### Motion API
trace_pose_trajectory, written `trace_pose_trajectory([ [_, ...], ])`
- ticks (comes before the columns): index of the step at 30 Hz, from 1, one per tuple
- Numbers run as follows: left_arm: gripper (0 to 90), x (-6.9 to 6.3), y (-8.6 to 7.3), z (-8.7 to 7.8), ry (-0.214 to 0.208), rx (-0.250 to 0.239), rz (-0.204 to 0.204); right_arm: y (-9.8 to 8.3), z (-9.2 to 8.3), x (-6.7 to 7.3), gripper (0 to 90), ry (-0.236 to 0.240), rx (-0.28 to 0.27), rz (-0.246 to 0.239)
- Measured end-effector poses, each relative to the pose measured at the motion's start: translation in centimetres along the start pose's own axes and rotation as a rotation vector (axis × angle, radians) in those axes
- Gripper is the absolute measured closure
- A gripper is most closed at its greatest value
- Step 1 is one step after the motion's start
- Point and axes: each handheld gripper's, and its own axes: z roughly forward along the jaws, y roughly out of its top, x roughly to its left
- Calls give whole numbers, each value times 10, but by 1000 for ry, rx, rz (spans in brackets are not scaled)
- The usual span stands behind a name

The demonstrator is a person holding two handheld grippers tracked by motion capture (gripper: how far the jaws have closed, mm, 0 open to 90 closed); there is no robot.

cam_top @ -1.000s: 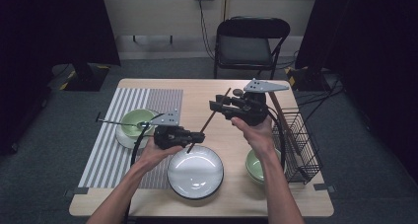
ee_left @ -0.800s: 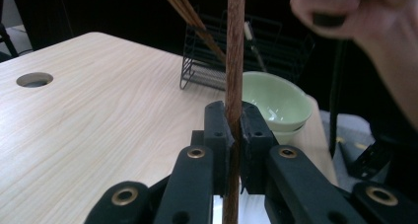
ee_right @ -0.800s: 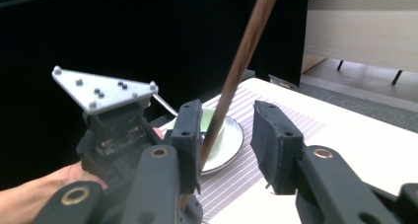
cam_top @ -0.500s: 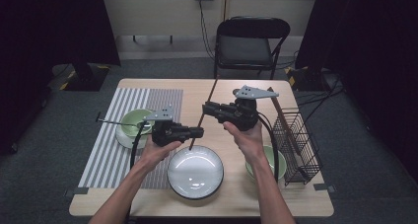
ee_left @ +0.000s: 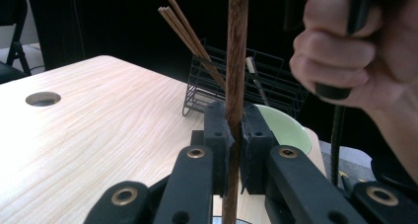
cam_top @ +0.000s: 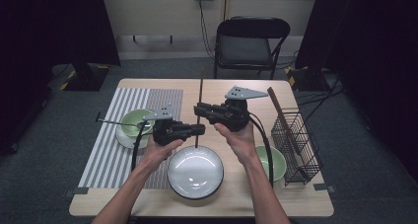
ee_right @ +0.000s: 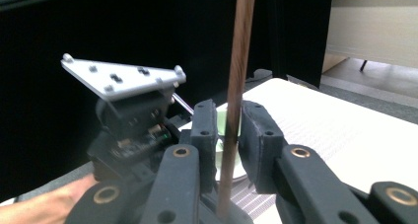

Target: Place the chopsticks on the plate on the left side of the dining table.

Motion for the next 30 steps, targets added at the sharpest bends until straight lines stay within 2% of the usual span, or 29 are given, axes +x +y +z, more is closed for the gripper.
trace_pose_trajectory([
  [4, 843, -2, 0, 1, 4, 19, 20, -3, 6, 1, 842, 12, 15, -9],
  [9, 812, 0, 0, -1, 10, 8, 12, -3, 4, 0, 849, 13, 10, -1],
  [13, 763, 0, -1, -2, 14, 24, 16, -2, 1, -1, 849, 2, 10, 1],
  [18, 760, 0, -3, 2, 10, 42, 22, -1, -2, -2, 849, 5, 3, 4],
  [25, 837, -2, -5, 6, -19, 33, 22, 1, -5, -2, 849, 3, 4, 3],
  [27, 840, -4, -4, 7, -14, 39, 31, 1, -5, -2, 846, 7, 5, 4],
  [30, 841, -4, -4, 6, -18, 47, 33, 1, -7, -3, 801, 9, -9, 3],
])
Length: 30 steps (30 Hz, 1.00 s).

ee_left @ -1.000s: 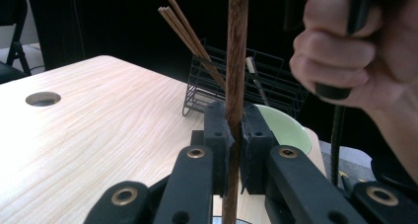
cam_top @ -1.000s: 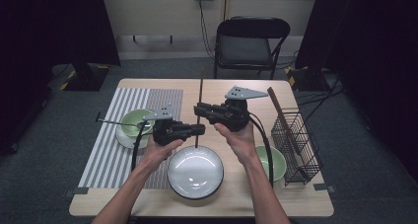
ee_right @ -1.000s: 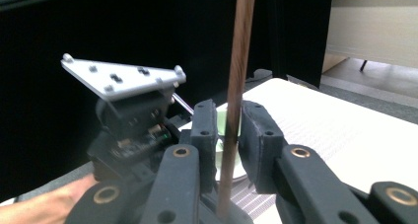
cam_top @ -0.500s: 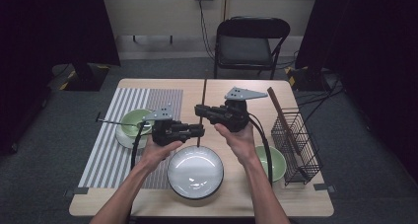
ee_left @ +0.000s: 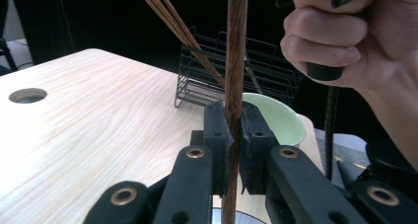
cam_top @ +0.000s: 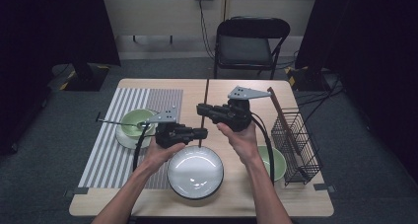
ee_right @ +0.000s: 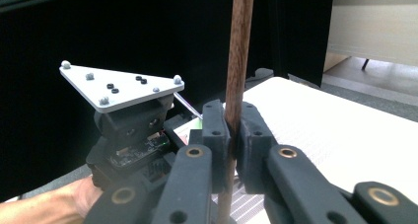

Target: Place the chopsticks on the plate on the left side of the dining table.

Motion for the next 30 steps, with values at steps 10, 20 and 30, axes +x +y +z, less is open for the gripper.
trace_pose_trajectory([
  [10, 842, -2, -3, -2, -8, 12, 0, 5, -2, -1, 507, -44, -3, -30],
  [20, 842, -3, -7, -14, -1, 18, -2, 8, -6, -5, 375, -101, -17, -40],
  [30, 842, -3, -12, -26, 26, 28, -10, 4, -3, -10, 337, -114, 7, -23],
])
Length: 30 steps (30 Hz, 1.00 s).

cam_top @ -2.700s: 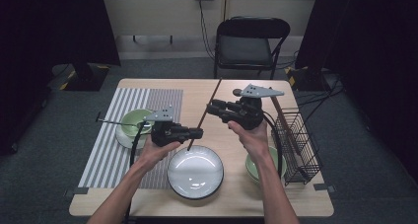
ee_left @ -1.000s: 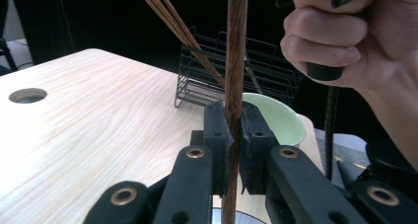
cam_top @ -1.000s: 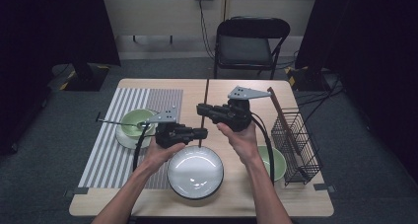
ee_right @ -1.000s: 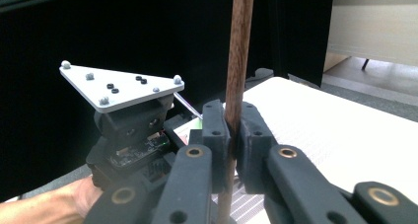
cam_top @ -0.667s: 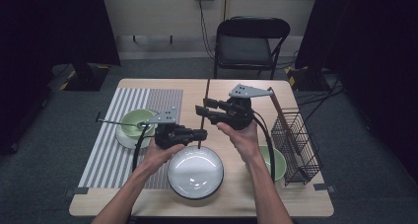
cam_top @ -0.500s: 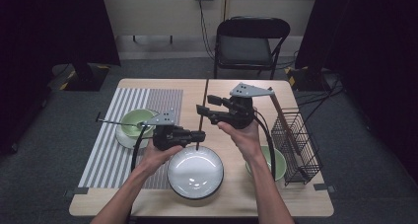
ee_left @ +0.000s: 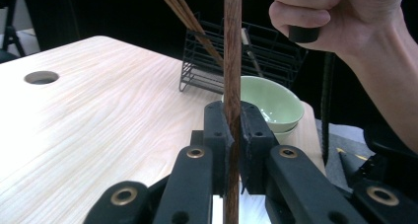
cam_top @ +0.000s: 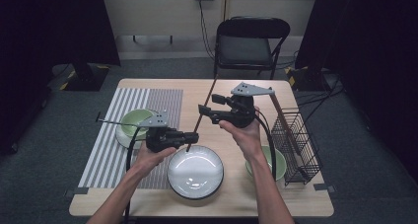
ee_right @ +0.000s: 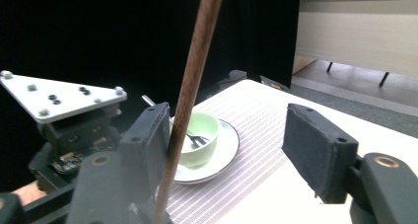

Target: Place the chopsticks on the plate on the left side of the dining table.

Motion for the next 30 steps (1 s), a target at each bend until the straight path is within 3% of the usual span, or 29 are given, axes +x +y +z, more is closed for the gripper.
trace_pose_trajectory([
  [16, 841, 3, -7, -9, 24, -1, -16, -8, 3, -12, 285, -22, 32, 5],
  [30, 839, 5, -8, -19, 36, -13, -22, -13, 4, -21, 255, -41, 20, 15],
])
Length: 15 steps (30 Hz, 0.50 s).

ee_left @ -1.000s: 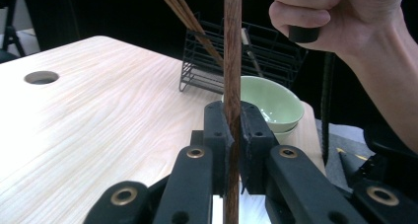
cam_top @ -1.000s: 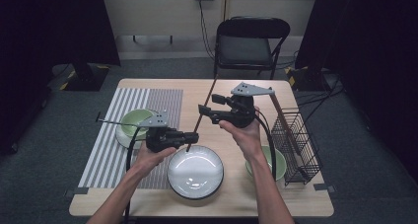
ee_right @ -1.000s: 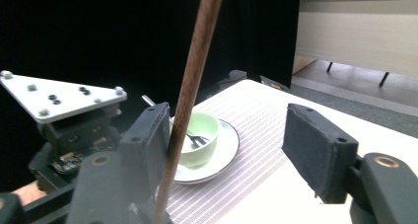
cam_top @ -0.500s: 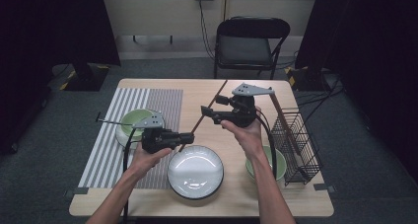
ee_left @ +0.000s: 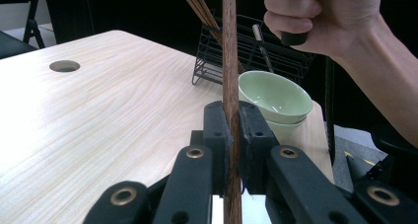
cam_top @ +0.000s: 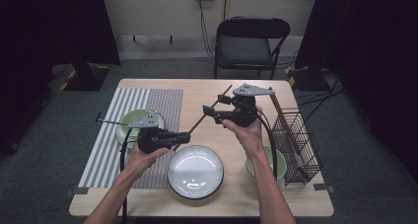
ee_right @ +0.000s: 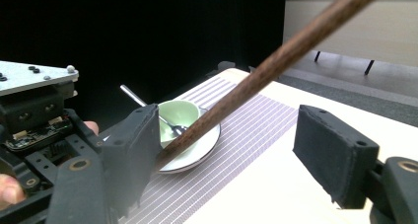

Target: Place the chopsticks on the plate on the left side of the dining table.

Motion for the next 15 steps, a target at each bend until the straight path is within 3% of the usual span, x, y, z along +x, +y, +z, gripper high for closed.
trace_pose_trajectory([
  [15, 840, -1, 0, -5, 6, -2, -12, -6, -8, -13, 274, -37, -12, 17],
])
